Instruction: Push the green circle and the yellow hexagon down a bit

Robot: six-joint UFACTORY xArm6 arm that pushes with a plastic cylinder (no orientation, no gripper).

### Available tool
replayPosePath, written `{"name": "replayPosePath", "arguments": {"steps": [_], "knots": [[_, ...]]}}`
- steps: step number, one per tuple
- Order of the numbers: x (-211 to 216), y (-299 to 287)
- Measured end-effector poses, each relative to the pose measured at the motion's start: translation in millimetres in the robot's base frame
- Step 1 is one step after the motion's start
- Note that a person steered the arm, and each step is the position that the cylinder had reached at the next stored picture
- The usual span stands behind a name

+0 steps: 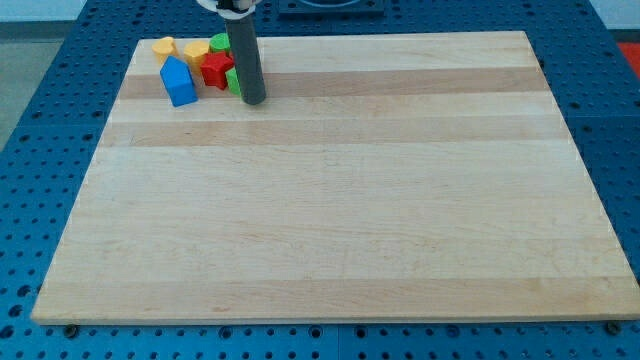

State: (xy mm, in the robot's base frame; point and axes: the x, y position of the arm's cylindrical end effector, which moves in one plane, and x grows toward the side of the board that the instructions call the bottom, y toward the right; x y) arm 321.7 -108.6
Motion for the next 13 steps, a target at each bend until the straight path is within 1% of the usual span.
{"name": "replayPosePath", "arguments": {"steps": [1, 2, 3, 4, 5, 6, 7, 9, 13], "knots": [[0.0, 1.1], [0.1, 33.1], [-4.8, 78.4], [-34.3, 96.6], [-77.8, 94.8], [-113.1, 70.0], [-129.9, 53.8], [-130.0, 32.8], [-130.1, -53.8]]}}
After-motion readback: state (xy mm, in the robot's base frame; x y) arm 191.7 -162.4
